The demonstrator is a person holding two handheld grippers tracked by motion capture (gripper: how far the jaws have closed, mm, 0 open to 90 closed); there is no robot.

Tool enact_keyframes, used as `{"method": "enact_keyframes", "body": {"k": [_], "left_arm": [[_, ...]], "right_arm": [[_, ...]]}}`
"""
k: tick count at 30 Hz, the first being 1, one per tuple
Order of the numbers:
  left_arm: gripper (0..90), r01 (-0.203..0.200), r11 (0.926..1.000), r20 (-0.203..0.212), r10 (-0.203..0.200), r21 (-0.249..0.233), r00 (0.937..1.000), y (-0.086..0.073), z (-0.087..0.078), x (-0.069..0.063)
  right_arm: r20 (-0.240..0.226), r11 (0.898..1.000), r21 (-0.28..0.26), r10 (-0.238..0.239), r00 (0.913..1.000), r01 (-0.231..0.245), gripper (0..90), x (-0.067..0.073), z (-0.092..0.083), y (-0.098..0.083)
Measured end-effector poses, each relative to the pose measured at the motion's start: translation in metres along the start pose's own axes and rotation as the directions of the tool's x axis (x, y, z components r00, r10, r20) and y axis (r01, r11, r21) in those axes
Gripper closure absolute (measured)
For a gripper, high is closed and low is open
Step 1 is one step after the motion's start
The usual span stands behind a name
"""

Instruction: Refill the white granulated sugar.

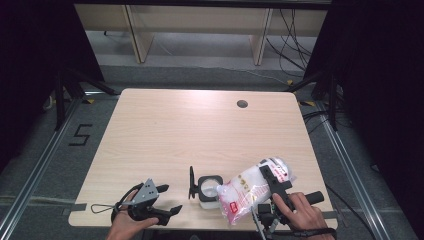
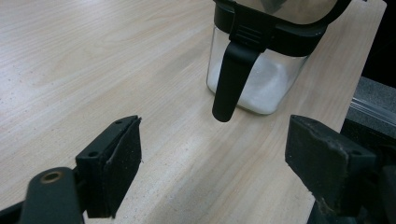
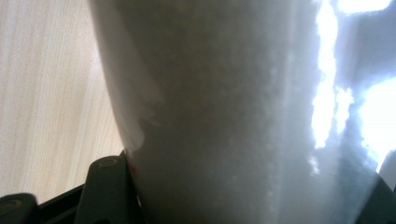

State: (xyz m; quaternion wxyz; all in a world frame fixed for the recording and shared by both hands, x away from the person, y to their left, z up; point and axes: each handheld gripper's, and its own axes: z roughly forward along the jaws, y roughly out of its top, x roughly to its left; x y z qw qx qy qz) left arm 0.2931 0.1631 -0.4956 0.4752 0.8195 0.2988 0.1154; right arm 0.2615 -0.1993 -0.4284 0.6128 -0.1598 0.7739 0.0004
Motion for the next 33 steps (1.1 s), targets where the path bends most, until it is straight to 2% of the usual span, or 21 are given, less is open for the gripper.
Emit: {"method": "enact_keyframes", "body": {"k": [2, 6, 8, 9, 10, 11, 12, 13, 14, 15, 16, 19, 20, 22, 24, 26, 27, 29, 30, 31, 33], "left_arm": [[18.0, 0.001, 1.0000, -0.001, -0.001, 0.002, 1.0000, -0.0002, 0.0000, 0.0001], [18.0, 0.001, 1.0000, -0.003, -0.001, 0.002, 1.0000, 0.0000, -0.0003, -0.0008], [18.0, -0.002, 1.0000, 0.000, 0.002, 0.002, 1.0000, -0.0001, -0.0001, 0.0000], [18.0, 0.004, 1.0000, -0.002, -0.004, -0.002, 1.0000, -0.0002, 0.0001, 0.0000], [18.0, 0.004, 1.0000, -0.001, -0.004, -0.001, 1.0000, -0.0001, 0.0002, 0.0000], [18.0, 0.006, 1.0000, -0.006, -0.006, 0.002, 1.0000, 0.0000, 0.0004, -0.0006], [18.0, 0.012, 0.9999, -0.005, -0.012, -0.004, 0.9999, -0.0001, 0.0011, -0.0013], [18.0, -0.001, 1.0000, -0.006, 0.001, 0.007, 1.0000, 0.0000, 0.0004, -0.0005], [17.9, 0.003, 1.0000, -0.007, -0.003, 0.007, 1.0000, -0.0001, 0.0003, -0.0008], [18.0, 0.002, 1.0000, -0.007, -0.002, 0.006, 1.0000, 0.0001, 0.0000, -0.0007], [17.9, 0.002, 1.0000, 0.001, -0.002, 0.002, 1.0000, 0.0000, 0.0003, -0.0003], [18.0, 0.002, 1.0000, 0.000, -0.002, 0.002, 1.0000, -0.0002, 0.0001, 0.0001], [17.9, 0.004, 1.0000, 0.000, -0.004, 0.001, 1.0000, -0.0002, 0.0003, -0.0001], [18.0, -0.003, 1.0000, -0.003, 0.003, 0.005, 1.0000, 0.0000, -0.0001, 0.0000], [18.0, -0.002, 1.0000, 0.000, 0.002, 0.001, 1.0000, -0.0002, -0.0001, 0.0000], [18.0, 0.003, 1.0000, -0.005, -0.003, -0.003, 1.0000, 0.0000, -0.0001, -0.0004], [18.0, -0.005, 1.0000, -0.003, 0.005, 0.002, 1.0000, 0.0002, -0.0004, -0.0002], [18.0, 0.001, 1.0000, 0.002, -0.001, 0.001, 1.0000, -0.0002, -0.0002, -0.0007], [17.9, -0.001, 1.0000, -0.002, 0.001, 0.004, 1.0000, -0.0002, -0.0004, -0.0003], [17.9, -0.012, 0.9999, -0.004, 0.012, 0.001, 0.9999, 0.0003, -0.0005, 0.0003], [18.0, -0.029, 0.9996, -0.002, 0.029, 0.002, 0.9996, 0.0008, -0.0004, 0.0014]], "right_arm": [[0.013, 1.000, -0.014, 0.013, 0.9998, -0.013, 41.1, 0.0007, 0.0003, -0.0004], [0.006, 1.000, -0.008, 0.015, 0.9999, -0.015, 41.1, 0.0014, 0.0001, -0.0001], [-0.022, 1.000, 0.017, 0.008, 0.9997, -0.007, 41.1, -0.0009, -0.0021, 0.0001], [-0.019, 1.000, 0.020, 0.009, 0.9998, -0.008, 41.2, -0.0012, -0.0021, 0.0000], [0.012, 1.000, -0.004, 0.007, 0.9999, -0.007, 41.1, 0.0004, -0.0003, -0.0005], [0.005, 0.999, 0.007, 0.034, 0.9994, -0.034, 41.1, 0.0025, -0.0010, -0.0003], [0.001, 1.000, 0.008, 0.004, 1.0000, -0.004, 41.2, 0.0009, -0.0014, 0.0008], [-0.006, 0.998, 0.024, 0.052, 0.9986, -0.052, 41.2, 0.0052, -0.0020, 0.0013], [0.022, 0.999, -0.005, -0.032, 0.9993, 0.032, 41.2, 0.0018, 0.0007, 0.0030], [0.017, 1.000, 0.009, -0.014, 0.9998, 0.014, 41.2, 0.0048, 0.0004, 0.0043], [0.007, 1.000, -0.008, -0.010, 0.9999, 0.010, 41.2, 0.0047, 0.0012, 0.0048], [-0.012, 1.000, -0.009, 0.023, 0.9997, -0.023, 41.2, 0.0048, 0.0003, 0.0040], [0.000, 1.000, -0.003, 0.026, 0.9997, -0.026, 41.2, 0.0067, 0.0008, 0.0045], [-0.006, 1.000, -0.005, -0.010, 0.9999, 0.010, 41.2, 0.0050, 0.0014, 0.0047], [-0.025, 1.000, 0.003, 0.007, 0.9997, -0.007, 41.2, 0.0063, 0.0010, 0.0036], [-0.018, 0.999, 0.023, 0.023, 0.9996, -0.023, 41.3, 0.0074, 0.0003, 0.0042], [0.008, 1.000, -0.002, -0.014, 0.9999, 0.014, 41.3, 0.0057, 0.0020, 0.0042], [0.011, 1.000, -0.002, -0.029, 0.9995, 0.029, 41.3, 0.0050, 0.0024, 0.0045], [-0.021, 0.998, 0.033, 0.051, 0.9985, -0.050, 41.3, 0.0086, 0.0000, 0.0037], [-0.010, 1.000, 0.003, 0.008, 0.9999, -0.008, 41.4, 0.0051, 0.0016, 0.0032], [0.002, 1.000, -0.010, 0.002, 1.0000, -0.002, 41.4, 0.0046, 0.0018, 0.0021]]}}
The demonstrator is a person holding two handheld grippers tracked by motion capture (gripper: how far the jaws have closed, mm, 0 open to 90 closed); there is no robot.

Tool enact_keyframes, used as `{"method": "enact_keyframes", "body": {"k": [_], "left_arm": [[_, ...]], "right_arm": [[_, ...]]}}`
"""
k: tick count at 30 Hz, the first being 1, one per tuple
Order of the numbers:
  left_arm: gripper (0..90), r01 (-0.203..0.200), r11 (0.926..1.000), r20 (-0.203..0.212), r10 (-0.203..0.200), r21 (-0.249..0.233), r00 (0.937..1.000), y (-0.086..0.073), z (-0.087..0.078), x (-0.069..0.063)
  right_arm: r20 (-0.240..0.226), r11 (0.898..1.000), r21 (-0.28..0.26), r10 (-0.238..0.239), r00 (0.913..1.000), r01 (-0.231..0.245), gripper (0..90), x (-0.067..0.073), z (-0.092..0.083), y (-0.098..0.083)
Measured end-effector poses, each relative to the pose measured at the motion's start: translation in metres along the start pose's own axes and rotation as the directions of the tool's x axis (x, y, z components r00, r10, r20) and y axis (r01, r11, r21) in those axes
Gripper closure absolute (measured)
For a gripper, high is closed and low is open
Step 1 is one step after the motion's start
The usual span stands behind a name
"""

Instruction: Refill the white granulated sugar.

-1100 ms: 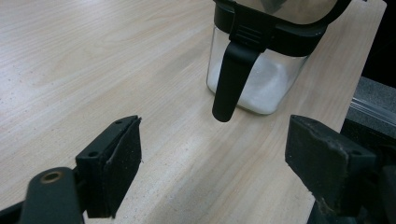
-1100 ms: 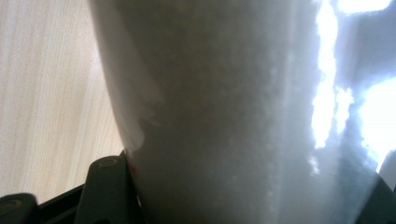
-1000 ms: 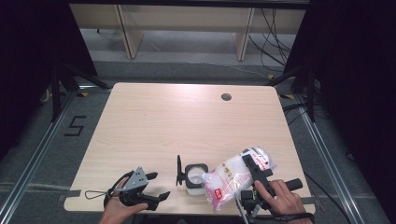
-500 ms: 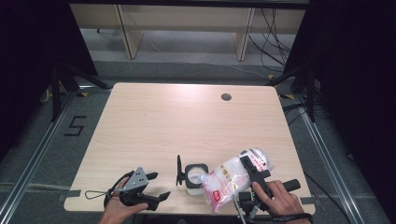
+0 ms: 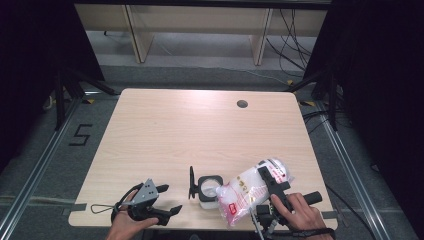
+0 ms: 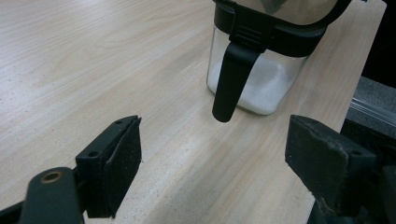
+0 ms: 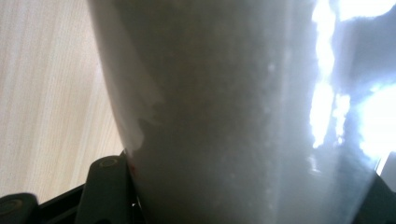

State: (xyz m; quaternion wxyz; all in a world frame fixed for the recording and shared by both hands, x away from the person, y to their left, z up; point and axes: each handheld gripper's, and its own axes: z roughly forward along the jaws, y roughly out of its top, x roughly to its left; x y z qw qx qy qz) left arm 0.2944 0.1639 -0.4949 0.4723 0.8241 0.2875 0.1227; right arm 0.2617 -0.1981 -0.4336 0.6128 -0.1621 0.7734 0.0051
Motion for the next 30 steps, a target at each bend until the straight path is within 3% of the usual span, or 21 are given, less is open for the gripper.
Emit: {"method": "enact_keyframes", "body": {"k": [1, 2, 4, 7, 9, 11, 12, 13, 14, 15, 17, 18, 20, 22, 23, 25, 26, 28, 29, 30], "left_arm": [[18.0, -0.004, 1.0000, 0.003, 0.004, 0.004, 1.0000, -0.0002, 0.0000, 0.0004], [17.9, -0.001, 1.0000, 0.001, 0.001, 0.003, 1.0000, -0.0004, 0.0000, 0.0001], [18.0, 0.003, 1.0000, 0.000, -0.003, -0.001, 1.0000, -0.0002, -0.0002, -0.0003], [18.0, 0.011, 0.9999, 0.000, -0.011, -0.013, 0.9999, -0.0003, 0.0005, -0.0009], [18.0, 0.007, 0.9999, -0.001, -0.007, -0.009, 1.0000, -0.0002, 0.0002, -0.0006], [18.0, 0.005, 1.0000, 0.003, -0.005, -0.006, 1.0000, 0.0000, 0.0001, -0.0004], [18.0, -0.002, 1.0000, -0.001, 0.002, 0.002, 1.0000, 0.0002, -0.0002, 0.0000], [18.0, -0.001, 1.0000, -0.001, 0.001, 0.001, 1.0000, 0.0003, 0.0000, -0.0001], [18.0, 0.031, 0.9995, 0.002, -0.031, -0.002, 0.9995, -0.0003, 0.0007, -0.0020], [18.0, 0.043, 0.9990, 0.005, -0.043, -0.012, 0.9990, -0.0003, 0.0013, -0.0033], [18.0, 0.031, 0.9995, 0.000, -0.031, -0.002, 0.9995, -0.0004, 0.0005, -0.0024], [18.0, 0.024, 0.9997, -0.006, -0.024, 0.001, 0.9997, -0.0003, 0.0003, -0.0015], [17.9, 0.029, 0.9996, 0.000, -0.029, -0.004, 0.9996, -0.0001, 0.0005, -0.0015], [17.9, 0.025, 0.9997, -0.001, -0.025, 0.002, 0.9997, -0.0002, 0.0002, -0.0016], [18.0, 0.044, 0.9989, 0.004, -0.044, -0.014, 0.9990, -0.0005, 0.0012, -0.0031], [17.9, 0.027, 0.9996, -0.001, -0.027, -0.004, 0.9996, -0.0002, 0.0002, -0.0015], [17.9, 0.044, 0.9989, 0.001, -0.044, -0.018, 0.9990, -0.0003, 0.0012, -0.0028], [18.0, 0.021, 0.9998, -0.002, -0.021, 0.002, 0.9998, -0.0003, 0.0000, -0.0013], [18.0, 0.026, 0.9997, -0.004, -0.026, 0.001, 0.9997, -0.0004, 0.0001, -0.0016], [17.9, 0.028, 0.9996, -0.004, -0.028, 0.000, 0.9996, -0.0004, 0.0003, -0.0017]], "right_arm": [[0.009, 1.000, -0.004, -0.010, 0.9999, 0.010, 41.4, -0.0008, 0.0001, -0.0005], [-0.016, 1.000, 0.027, 0.005, 0.9999, -0.004, 41.4, -0.0010, -0.0016, -0.0005], [-0.013, 0.999, 0.021, 0.030, 0.9995, -0.030, 41.4, 0.0011, -0.0004, -0.0018], [-0.009, 1.000, 0.006, -0.004, 1.0000, 0.004, 41.5, -0.0028, -0.0002, -0.0026], [-0.026, 0.999, 0.028, 0.043, 0.9988, -0.042, 41.5, -0.0012, -0.0012, -0.0034], [-0.020, 1.000, 0.020, 0.010, 0.9998, -0.010, 41.5, -0.0032, -0.0009, -0.0038], [-0.004, 0.999, 0.006, 0.036, 0.9994, -0.036, 41.5, -0.0017, 0.0002, -0.0050], [-0.020, 0.999, 0.028, 0.033, 0.9993, -0.032, 41.5, -0.0033, -0.0012, -0.0053], [-0.017, 1.000, 0.022, 0.006, 0.9998, -0.006, 41.5, -0.0055, -0.0007, -0.0053], [-0.013, 1.000, 0.026, 0.016, 0.9998, -0.015, 41.5, -0.0045, -0.0008, -0.0057], [-0.013, 1.000, 0.029, 0.011, 0.9999, -0.010, 41.6, -0.0049, -0.0015, -0.0057], [0.009, 1.000, 0.006, 0.024, 0.9997, -0.024, 41.6, -0.0035, -0.0002, -0.0054], [-0.013, 1.000, 0.027, -0.001, 0.9999, 0.001, 41.6, -0.0064, -0.0023, -0.0037], [0.006, 0.999, 0.000, 0.033, 0.9994, -0.033, 41.5, -0.0024, -0.0007, -0.0043], [0.007, 1.000, 0.005, 0.016, 0.9998, -0.016, 41.6, -0.0039, -0.0009, -0.0039], [-0.013, 1.000, 0.030, -0.006, 0.9999, 0.006, 41.6, -0.0062, -0.0024, -0.0033], [0.004, 1.000, 0.015, -0.002, 1.0000, 0.002, 41.6, -0.0050, -0.0014, -0.0040], [0.003, 1.000, 0.015, 0.012, 0.9999, -0.012, 41.6, -0.0039, -0.0020, -0.0045], [0.001, 0.999, 0.022, 0.044, 0.9990, -0.044, 41.6, -0.0024, -0.0026, -0.0045], [-0.004, 0.999, 0.028, 0.044, 0.9990, -0.043, 41.6, -0.0029, -0.0029, -0.0041]]}}
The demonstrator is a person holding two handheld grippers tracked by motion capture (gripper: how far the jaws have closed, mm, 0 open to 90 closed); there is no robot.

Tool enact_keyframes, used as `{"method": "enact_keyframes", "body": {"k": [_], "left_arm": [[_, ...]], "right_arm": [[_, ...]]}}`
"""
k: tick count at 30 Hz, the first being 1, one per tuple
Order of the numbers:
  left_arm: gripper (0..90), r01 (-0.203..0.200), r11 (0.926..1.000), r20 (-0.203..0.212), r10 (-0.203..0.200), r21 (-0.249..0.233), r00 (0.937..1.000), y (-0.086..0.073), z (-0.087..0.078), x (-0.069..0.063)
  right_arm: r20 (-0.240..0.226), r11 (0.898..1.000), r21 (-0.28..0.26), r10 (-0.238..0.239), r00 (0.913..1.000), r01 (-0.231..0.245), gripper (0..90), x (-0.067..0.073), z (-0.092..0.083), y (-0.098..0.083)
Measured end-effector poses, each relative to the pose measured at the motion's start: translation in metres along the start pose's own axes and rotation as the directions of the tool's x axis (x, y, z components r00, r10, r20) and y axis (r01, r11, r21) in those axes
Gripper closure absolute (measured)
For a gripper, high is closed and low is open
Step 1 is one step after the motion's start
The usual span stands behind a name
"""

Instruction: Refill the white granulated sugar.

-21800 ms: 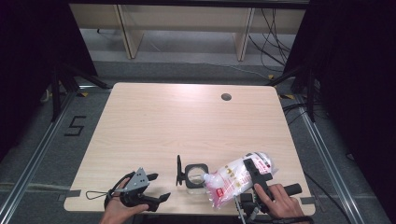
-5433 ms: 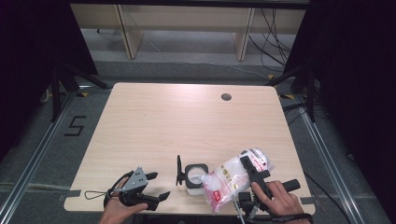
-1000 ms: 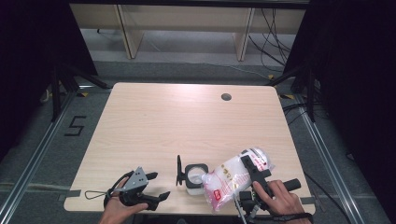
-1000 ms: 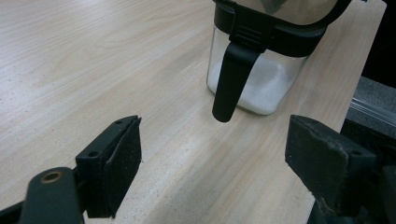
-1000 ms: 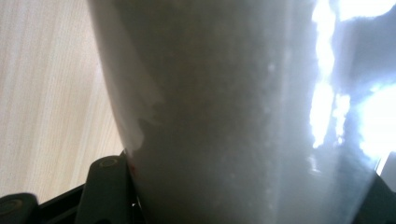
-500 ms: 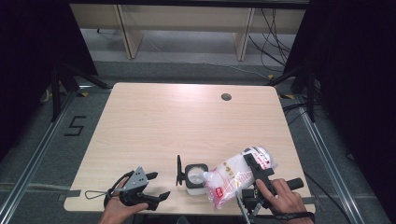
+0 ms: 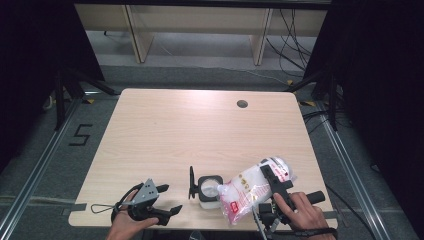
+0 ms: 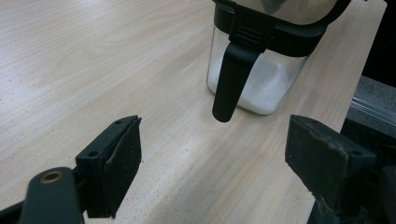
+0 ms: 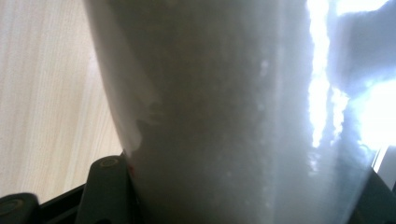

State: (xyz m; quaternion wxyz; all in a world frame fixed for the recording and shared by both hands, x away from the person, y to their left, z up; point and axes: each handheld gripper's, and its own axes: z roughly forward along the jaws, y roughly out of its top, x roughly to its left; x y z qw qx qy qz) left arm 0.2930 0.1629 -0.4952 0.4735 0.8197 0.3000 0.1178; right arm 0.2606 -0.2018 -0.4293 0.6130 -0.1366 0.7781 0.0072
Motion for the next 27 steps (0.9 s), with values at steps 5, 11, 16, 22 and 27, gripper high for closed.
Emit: {"method": "enact_keyframes", "body": {"k": [5, 11, 16, 22, 27], "left_arm": [[18.0, -0.004, 0.9999, 0.005, 0.004, -0.013, 1.0000, 0.0001, 0.0004, 0.0001], [18.0, -0.023, 0.9997, -0.003, 0.023, 0.006, 0.9997, 0.0003, -0.0009, 0.0021], [18.0, -0.019, 0.9998, -0.006, 0.019, 0.002, 0.9998, 0.0003, -0.0009, 0.0016], [18.0, -0.014, 0.9998, 0.005, 0.014, -0.013, 0.9999, 0.0005, 0.0004, 0.0006], [18.0, -0.026, 0.9997, 0.001, 0.026, -0.001, 0.9997, 0.0005, -0.0004, 0.0015]], "right_arm": [[-0.008, 0.999, -0.014, -0.035, 0.9994, 0.035, 41.7, -0.0033, 0.0000, 0.0015], [0.001, 1.000, -0.008, 0.019, 0.9998, -0.019, 41.7, -0.0010, 0.0008, -0.0025], [-0.006, 1.000, -0.009, 0.025, 0.9997, -0.025, 41.7, -0.0004, 0.0006, -0.0022], [-0.008, 1.000, 0.006, 0.021, 0.9997, -0.021, 41.8, -0.0024, -0.0005, -0.0028], [0.004, 1.000, -0.003, 0.014, 0.9999, -0.014, 41.8, -0.0007, -0.0001, -0.0022]]}}
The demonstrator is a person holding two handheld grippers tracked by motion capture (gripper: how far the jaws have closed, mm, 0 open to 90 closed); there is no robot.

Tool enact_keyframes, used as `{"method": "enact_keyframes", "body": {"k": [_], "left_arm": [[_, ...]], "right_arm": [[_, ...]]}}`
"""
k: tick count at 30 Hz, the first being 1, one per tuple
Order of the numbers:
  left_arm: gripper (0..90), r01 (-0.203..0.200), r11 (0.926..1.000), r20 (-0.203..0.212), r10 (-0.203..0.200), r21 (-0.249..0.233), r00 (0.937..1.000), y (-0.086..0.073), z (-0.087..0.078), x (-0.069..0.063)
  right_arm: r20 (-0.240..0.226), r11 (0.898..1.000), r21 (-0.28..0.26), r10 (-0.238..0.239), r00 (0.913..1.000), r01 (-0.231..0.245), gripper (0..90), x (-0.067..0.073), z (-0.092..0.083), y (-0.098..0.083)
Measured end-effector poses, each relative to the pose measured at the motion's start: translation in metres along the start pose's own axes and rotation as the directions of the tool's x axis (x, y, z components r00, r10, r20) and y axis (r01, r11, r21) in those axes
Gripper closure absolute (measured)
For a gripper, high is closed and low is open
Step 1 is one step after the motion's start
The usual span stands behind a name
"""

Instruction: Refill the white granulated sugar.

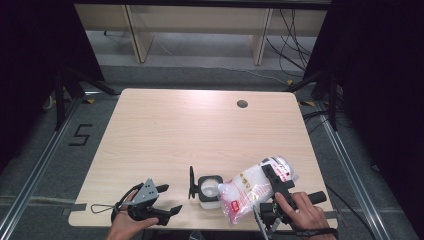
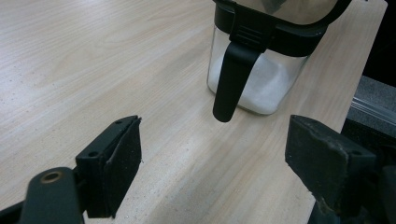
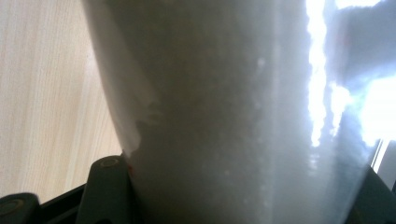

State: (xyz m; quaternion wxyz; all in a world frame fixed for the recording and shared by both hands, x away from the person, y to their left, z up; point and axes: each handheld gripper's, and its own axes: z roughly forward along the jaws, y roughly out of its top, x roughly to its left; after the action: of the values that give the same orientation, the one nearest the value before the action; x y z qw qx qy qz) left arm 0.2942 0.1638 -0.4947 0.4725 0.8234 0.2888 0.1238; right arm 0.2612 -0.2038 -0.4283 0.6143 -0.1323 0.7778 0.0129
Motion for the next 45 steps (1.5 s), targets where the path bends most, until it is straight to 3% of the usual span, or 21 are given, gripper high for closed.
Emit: {"method": "enact_keyframes", "body": {"k": [2, 5, 7, 9, 10, 13, 15, 19, 22, 23, 25, 28, 31, 33, 34, 36, 38, 42, 43, 44, 45], "left_arm": [[18.0, 0.029, 0.9995, 0.003, -0.029, -0.015, 0.9996, -0.0003, 0.0007, -0.0021], [18.0, 0.005, 1.0000, 0.001, -0.005, -0.001, 1.0000, -0.0002, -0.0002, -0.0001], [17.9, 0.022, 0.9997, 0.001, -0.022, -0.011, 0.9998, -0.0002, 0.0003, -0.0016], [18.0, 0.027, 0.9995, 0.000, -0.027, -0.014, 0.9996, -0.0005, 0.0006, -0.0018], [18.0, 0.015, 0.9999, -0.005, -0.015, -0.004, 0.9999, -0.0005, -0.0001, -0.0006], [18.0, 0.036, 0.9992, -0.001, -0.036, -0.016, 0.9993, -0.0005, 0.0008, -0.0021], [17.9, 0.001, 1.0000, 0.003, -0.001, 0.001, 1.0000, -0.0002, -0.0002, -0.0002], [18.0, 0.028, 0.9995, -0.001, -0.028, -0.014, 0.9996, -0.0004, 0.0007, -0.0018], [18.0, 0.006, 1.0000, -0.009, -0.006, 0.005, 0.9999, -0.0003, -0.0008, 0.0004], [18.0, 0.036, 0.9992, -0.001, -0.036, -0.017, 0.9993, -0.0006, 0.0005, -0.0018], [18.0, 0.035, 0.9993, -0.001, -0.035, -0.016, 0.9994, -0.0007, 0.0006, -0.0020], [18.0, 0.015, 0.9999, -0.004, -0.015, -0.004, 0.9999, -0.0003, -0.0001, -0.0005], [18.0, -0.006, 1.0000, 0.003, 0.006, 0.002, 1.0000, 0.0000, -0.0003, 0.0006], [18.0, 0.029, 0.9995, -0.002, -0.029, -0.013, 0.9996, -0.0004, 0.0006, -0.0017], [18.0, 0.007, 1.0000, -0.009, -0.006, 0.007, 0.9999, -0.0002, -0.0007, 0.0000], [18.0, 0.025, 0.9996, 0.000, -0.025, -0.013, 0.9997, -0.0006, 0.0004, -0.0017], [18.0, 0.044, 0.9988, 0.001, -0.044, -0.019, 0.9990, -0.0008, 0.0007, -0.0022], [18.0, 0.001, 1.0000, -0.009, -0.001, 0.009, 1.0000, -0.0005, -0.0009, 0.0005], [18.0, 0.035, 0.9993, -0.002, -0.035, -0.015, 0.9994, -0.0007, 0.0005, -0.0018], [18.0, 0.030, 0.9995, -0.001, -0.030, -0.010, 0.9996, -0.0005, 0.0001, -0.0015], [18.0, 0.027, 0.9996, -0.002, -0.027, -0.009, 0.9996, -0.0004, 0.0001, -0.0015]], "right_arm": [[0.004, 0.999, -0.019, -0.033, 0.9994, 0.033, 41.8, -0.0014, 0.0005, 0.0018], [-0.004, 0.999, -0.021, -0.050, 0.9987, 0.050, 41.8, -0.0015, 0.0010, 0.0032], [-0.014, 1.000, -0.009, 0.002, 0.9999, -0.002, 41.8, 0.0029, 0.0005, 0.0028], [-0.005, 0.999, -0.026, -0.035, 0.9994, 0.035, 41.8, 0.0003, 0.0017, 0.0029], [-0.018, 1.000, -0.005, 0.017, 0.9997, -0.017, 41.8, 0.0025, 0.0006, 0.0023], [0.000, 1.000, -0.024, 0.000, 1.0000, 0.000, 41.8, 0.0012, 0.0012, 0.0012], [-0.013, 0.999, -0.014, -0.038, 0.9992, 0.038, 41.8, -0.0031, 0.0003, 0.0010], [-0.016, 0.999, -0.012, -0.043, 0.9989, 0.043, 41.8, -0.0028, -0.0006, 0.0021], [-0.015, 1.000, -0.017, -0.021, 0.9997, 0.020, 41.8, 0.0006, 0.0003, 0.0022], [-0.005, 0.999, -0.023, -0.036, 0.9993, 0.036, 41.8, -0.0011, 0.0004, 0.0028], [-0.001, 1.000, -0.021, -0.005, 1.0000, 0.005, 41.9, 0.0004, -0.0001, 0.0014], [0.009, 0.999, -0.023, -0.029, 0.9995, 0.030, 41.9, -0.0006, 0.0008, 0.0012], [-0.009, 0.999, -0.019, -0.050, 0.9987, 0.050, 41.9, -0.0019, -0.0003, 0.0026], [-0.030, 0.999, -0.014, -0.041, 0.9987, 0.040, 41.9, -0.0008, -0.0007, 0.0040], [-0.004, 0.999, -0.042, -0.027, 0.9996, 0.027, 41.9, 0.0021, 0.0011, 0.0042], [-0.036, 0.998, -0.021, -0.065, 0.9972, 0.065, 41.9, 0.0012, 0.0002, 0.0067], [-0.025, 0.999, -0.030, -0.032, 0.9992, 0.031, 41.9, 0.0042, 0.0015, 0.0058], [-0.009, 0.998, -0.043, -0.043, 0.9991, 0.042, 41.9, 0.0005, 0.0005, 0.0045], [-0.002, 0.999, -0.040, -0.034, 0.9994, 0.033, 41.9, -0.0002, 0.0003, 0.0045], [-0.018, 0.999, -0.015, 0.033, 0.9993, -0.033, 41.9, 0.0049, -0.0011, 0.0037], [-0.016, 1.000, -0.022, 0.005, 0.9999, -0.005, 42.0, 0.0039, -0.0006, 0.0039]]}}
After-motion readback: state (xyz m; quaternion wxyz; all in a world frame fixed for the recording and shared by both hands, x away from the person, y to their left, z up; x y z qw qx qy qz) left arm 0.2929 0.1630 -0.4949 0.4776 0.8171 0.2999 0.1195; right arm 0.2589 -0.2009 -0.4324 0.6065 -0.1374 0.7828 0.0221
